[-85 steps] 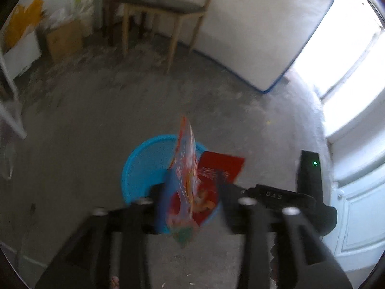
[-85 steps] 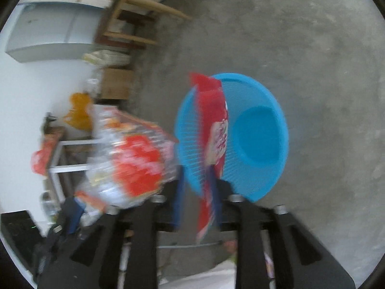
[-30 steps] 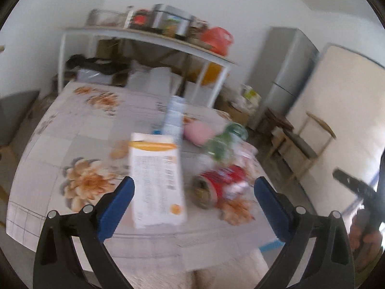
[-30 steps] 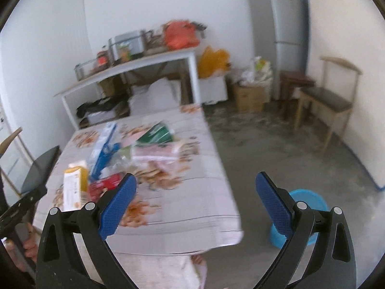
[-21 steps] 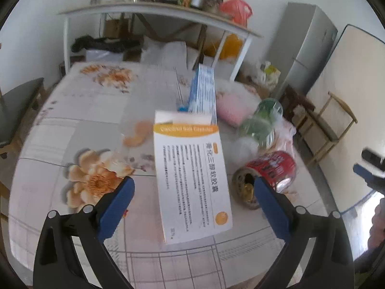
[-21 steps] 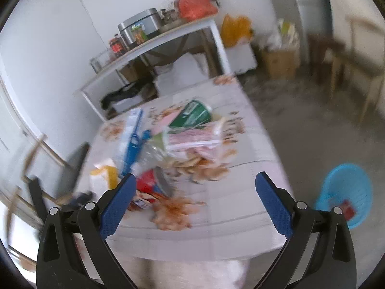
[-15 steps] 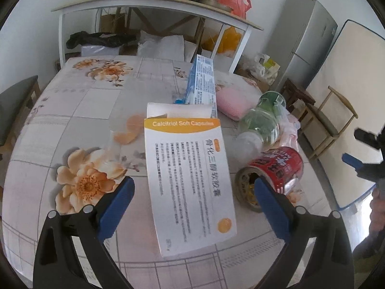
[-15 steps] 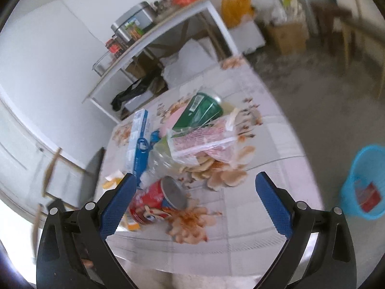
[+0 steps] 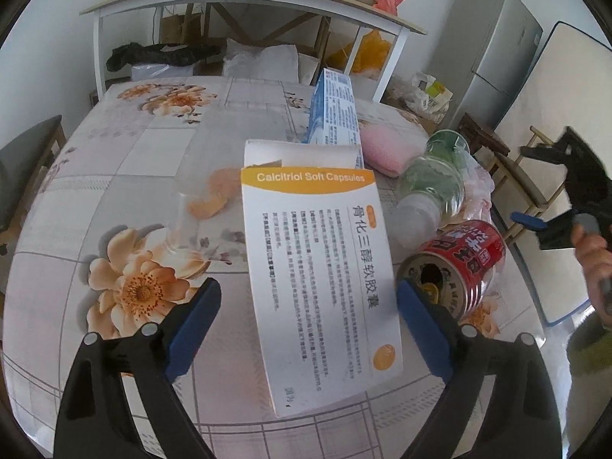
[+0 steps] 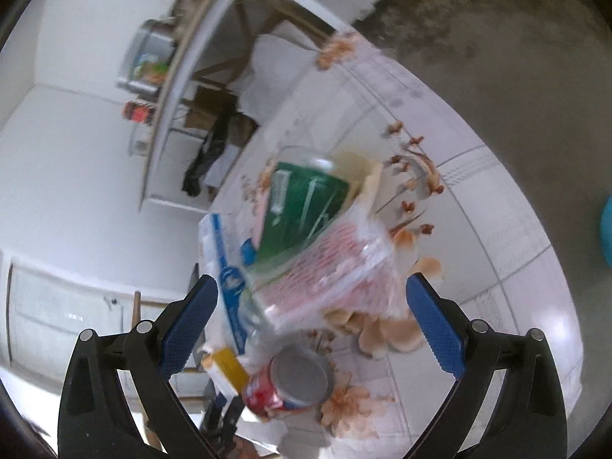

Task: Collect trash
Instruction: 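Grasp a clear plastic bag on the table with the right tool, then grasp the white Calcitriol box with the left tool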

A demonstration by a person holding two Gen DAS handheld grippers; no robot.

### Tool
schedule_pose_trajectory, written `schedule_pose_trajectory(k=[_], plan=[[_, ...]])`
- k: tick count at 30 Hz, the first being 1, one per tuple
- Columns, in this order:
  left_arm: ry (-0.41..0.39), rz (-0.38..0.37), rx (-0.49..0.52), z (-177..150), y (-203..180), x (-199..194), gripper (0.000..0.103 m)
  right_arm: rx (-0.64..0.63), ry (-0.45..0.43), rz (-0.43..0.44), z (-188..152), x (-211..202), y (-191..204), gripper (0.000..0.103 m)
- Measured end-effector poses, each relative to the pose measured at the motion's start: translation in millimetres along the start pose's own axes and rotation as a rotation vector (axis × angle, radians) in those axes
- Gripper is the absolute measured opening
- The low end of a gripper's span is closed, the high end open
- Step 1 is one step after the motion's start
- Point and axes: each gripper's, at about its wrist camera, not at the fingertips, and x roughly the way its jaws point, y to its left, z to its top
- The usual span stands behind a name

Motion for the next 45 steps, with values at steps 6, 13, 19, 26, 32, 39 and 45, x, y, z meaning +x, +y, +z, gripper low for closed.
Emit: schedule_pose_trajectory(k=[6, 13, 19, 26, 32, 39, 45], plan=[[0.005, -0.013, -0.016, 0.3, -0.8, -1.6, 0.085, 0.001, 0.049, -0.088, 10.2, 29.4, -2.9, 0.095], [-0.001, -0.014, -0.025, 1.1, -3.8, -4.6, 0.085, -0.015, 0.07, -0.083, 13.2, 38.2, 0.6, 0.088], [-0.008, -0.029, -0.015, 0.3, -8.6, -8.2, 0.085, 0.005, 0.085, -0.084, 12.6, 36.2, -3.9, 0.063], [-0.012, -0.029, -0.029, -1.2, -5.8, -9.4, 0.085, 0.015, 0.089, -0.069, 9.6, 27.3, -9.2, 0.04], [-0.024, -0.085, -0.054, -3.2, -3.3, -11.2, 0.085, 0.018, 0.091, -0.043, 6.0, 19.7, -11.1, 0.029], [-0.047, -0.147, -0.085, -7.1, 1.2, -15.6, 0.085, 0.012, 0.057, 0.009, -2.4, -2.5, -11.1, 0.022], [-0.065, -0.209, -0.108, -12.5, 6.6, -21.4, 0.09, 0.033, 0.021, 0.076, -15.1, -24.8, -17.1, 0.021]])
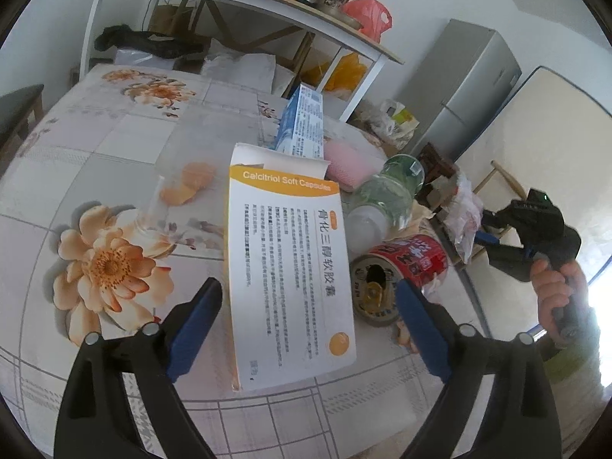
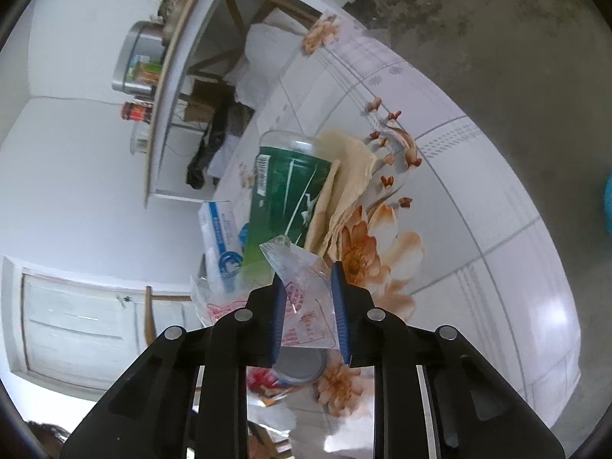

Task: Collect trash
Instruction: 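Grasp the white Calcitriol box with the left tool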

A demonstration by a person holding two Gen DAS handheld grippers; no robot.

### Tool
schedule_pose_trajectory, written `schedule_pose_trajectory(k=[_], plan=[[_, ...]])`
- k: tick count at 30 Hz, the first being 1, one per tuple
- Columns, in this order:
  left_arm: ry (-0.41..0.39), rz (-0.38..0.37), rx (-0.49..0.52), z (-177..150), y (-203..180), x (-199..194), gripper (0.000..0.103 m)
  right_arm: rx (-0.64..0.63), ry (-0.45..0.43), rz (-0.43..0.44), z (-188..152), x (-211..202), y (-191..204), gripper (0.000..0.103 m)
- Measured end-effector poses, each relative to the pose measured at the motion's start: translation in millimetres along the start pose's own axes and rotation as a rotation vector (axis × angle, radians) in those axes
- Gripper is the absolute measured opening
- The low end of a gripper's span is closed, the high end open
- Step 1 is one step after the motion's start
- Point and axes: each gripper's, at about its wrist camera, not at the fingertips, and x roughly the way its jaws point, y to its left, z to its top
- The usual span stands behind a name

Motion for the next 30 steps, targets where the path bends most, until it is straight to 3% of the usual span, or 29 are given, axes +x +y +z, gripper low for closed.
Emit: schedule_pose_trajectory(k=[6, 23, 30], plan=[[0.005, 0.033, 0.017, -1.4, -3.0, 3.1, 0.091, 0.018, -0.028, 0.05, -11.3, -20.4, -11.4, 0.021], [0.078, 0.135, -0.001, 1.3, -7.5, 31.3, 0.09, 0.053, -0.038, 0.075, -16.4, -26.9, -22.6, 0.021], [0.091, 0.14, -0.022, -1.2, -1.5, 29.4, 0.072, 0.056, -0.034, 0.076, -16.2, -26.1, -22.6, 0.021]])
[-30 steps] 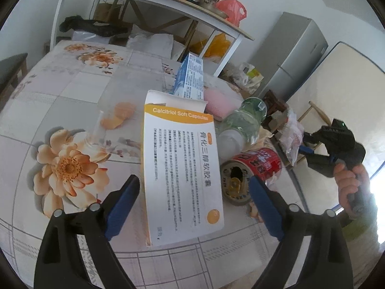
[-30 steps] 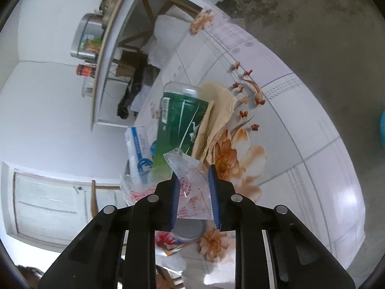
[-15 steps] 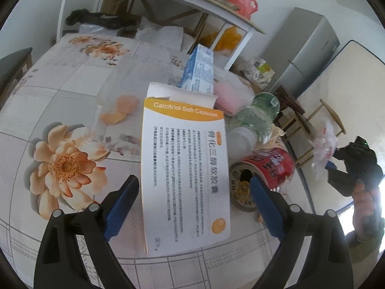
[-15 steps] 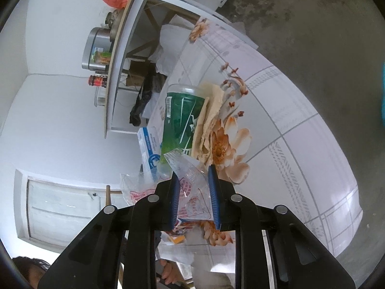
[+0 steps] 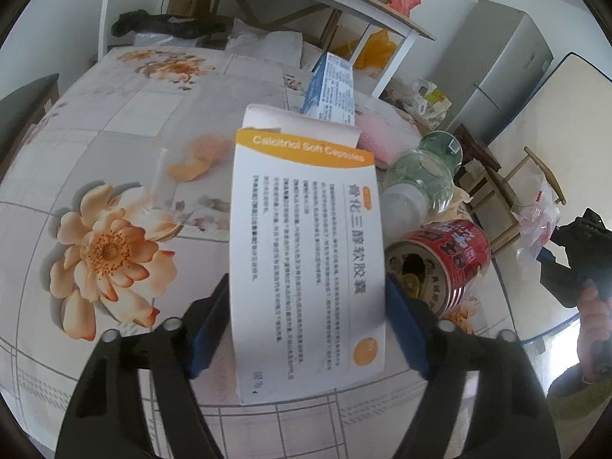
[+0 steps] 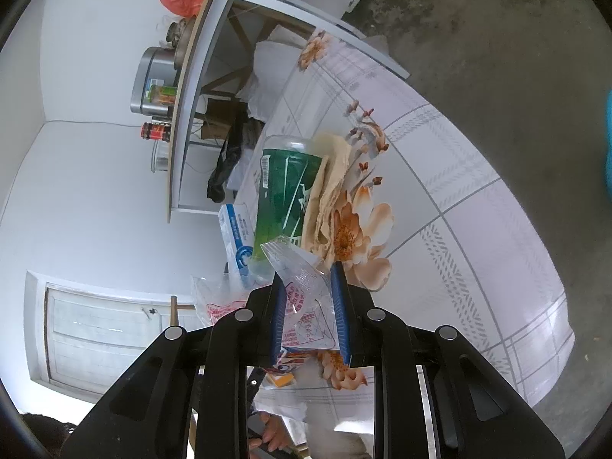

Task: Collect trash
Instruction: 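Grasp the white Calcitriol box with the left tool, then carry the box and bag to the blue wastebasket and open both tools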

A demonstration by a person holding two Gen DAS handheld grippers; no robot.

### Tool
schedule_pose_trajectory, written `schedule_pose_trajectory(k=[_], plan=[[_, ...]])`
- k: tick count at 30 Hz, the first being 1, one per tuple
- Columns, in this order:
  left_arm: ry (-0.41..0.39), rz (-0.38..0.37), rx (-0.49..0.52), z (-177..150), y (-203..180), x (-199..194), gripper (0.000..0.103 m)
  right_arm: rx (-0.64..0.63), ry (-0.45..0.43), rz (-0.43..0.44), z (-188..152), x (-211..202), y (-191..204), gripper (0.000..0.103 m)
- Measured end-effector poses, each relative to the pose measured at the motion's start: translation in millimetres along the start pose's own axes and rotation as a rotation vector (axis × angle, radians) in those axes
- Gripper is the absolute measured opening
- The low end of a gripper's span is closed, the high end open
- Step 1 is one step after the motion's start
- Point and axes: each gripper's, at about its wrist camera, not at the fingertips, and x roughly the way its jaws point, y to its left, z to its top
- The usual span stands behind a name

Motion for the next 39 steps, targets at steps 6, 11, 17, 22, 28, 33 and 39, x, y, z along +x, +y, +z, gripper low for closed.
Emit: schedule_pose_trajectory(k=[6, 11, 17, 22, 28, 33, 39], plan=[[-0.011, -0.011, -0.011, -3.9, 3.4, -6.7, 0.07, 0.0, 0.0, 0.001, -1.4, -1.0, -0.2, 0.021], [-0.033, -0.023, -0.01, -7.4, 2.5, -16.2, 0.069, -0.002, 0.001, 0.003, -1.3, -1.2, -0.3, 0.021], [-0.026, -0.068, -0.02, -11.2, 1.2, -24.5, 0.069, -0.004, 0.0, 0.009, -2.5, -2.6, 3.9, 0.021], [-0.054, -0.083, -0.01, -13.0, -1.7, -37.4, 0.068, -0.007, -0.001, 0.016, -3.0, -4.9, 6.1, 0.021], [-0.103, -0.104, 0.01, -11.8, -5.2, -55.9, 0.068, -0.011, -0.008, 0.032, -5.0, -9.4, 11.2, 0.021], [-0.167, -0.133, 0.032, -9.5, -9.7, -71.6, 0.069, -0.01, -0.014, 0.049, -6.0, -15.4, 12.1, 0.021], [-0.231, -0.165, 0.066, -4.3, -22.5, -90.9, 0.069, -0.023, -0.039, 0.079, -8.5, -33.4, 14.4, 0.021]])
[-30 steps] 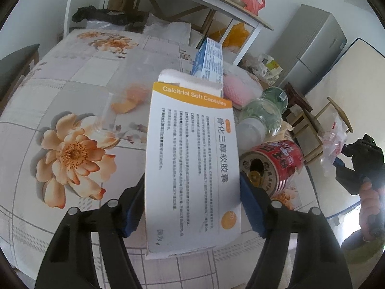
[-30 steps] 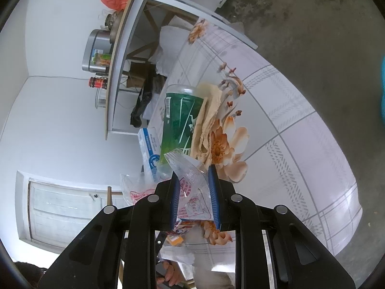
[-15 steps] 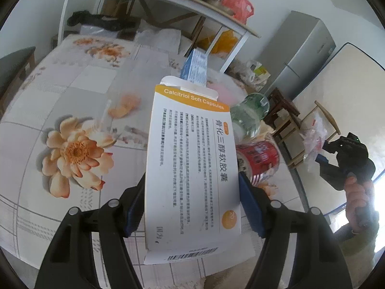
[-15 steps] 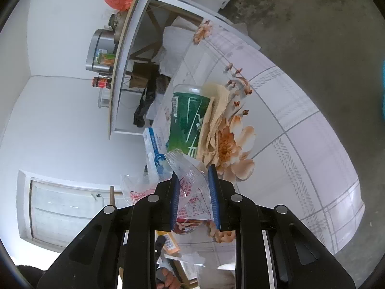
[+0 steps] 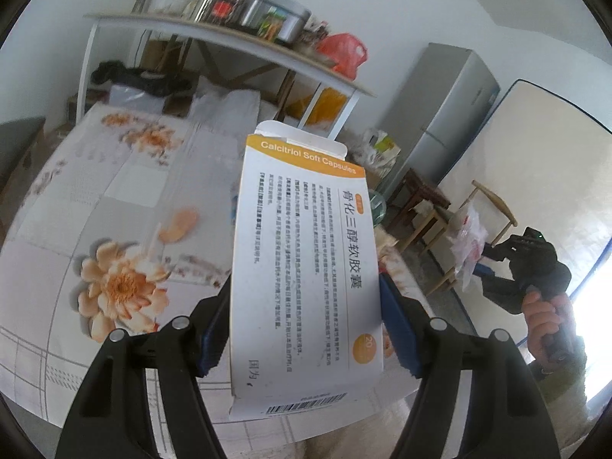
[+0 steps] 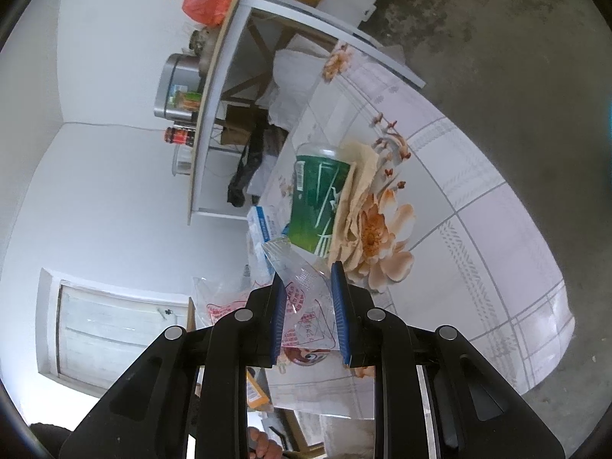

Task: Collect trash
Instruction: 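Carry the box and bag to the blue wastebasket and open both tools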

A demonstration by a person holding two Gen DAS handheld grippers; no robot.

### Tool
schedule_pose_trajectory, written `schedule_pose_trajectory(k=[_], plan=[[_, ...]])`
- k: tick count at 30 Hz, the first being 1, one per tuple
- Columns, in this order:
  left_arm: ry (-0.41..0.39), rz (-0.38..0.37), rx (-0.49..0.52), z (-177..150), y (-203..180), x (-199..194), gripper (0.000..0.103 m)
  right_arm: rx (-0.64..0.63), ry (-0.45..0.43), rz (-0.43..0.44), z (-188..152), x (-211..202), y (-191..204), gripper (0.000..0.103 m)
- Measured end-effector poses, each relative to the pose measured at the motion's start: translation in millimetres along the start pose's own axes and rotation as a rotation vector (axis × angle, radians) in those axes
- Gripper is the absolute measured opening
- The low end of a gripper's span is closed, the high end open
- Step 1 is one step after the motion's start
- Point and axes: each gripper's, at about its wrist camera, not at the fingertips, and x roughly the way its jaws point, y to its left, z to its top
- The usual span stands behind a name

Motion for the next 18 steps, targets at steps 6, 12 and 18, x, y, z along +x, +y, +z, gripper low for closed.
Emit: schedule_pose_trajectory(k=[6, 12, 18], plan=[[-0.027, -0.038, 0.049, 12.2, -24.6, -3.8, 0.069, 0.007, -0.044, 0.035, -1.6, -25.9, -7.1, 0.021], [0.001, -0.108, 0.103, 22.7, -61.6, 7.5, 0.069, 0.033, -0.114, 0.059, -3.4, -65.1, -26.6, 0.021], [0.084, -0.248, 0.145, 37.9, -113.2, 35.7, 0.069, 0.097, -0.236, 0.044, -12.7, -120.9, -59.7, 0.021]])
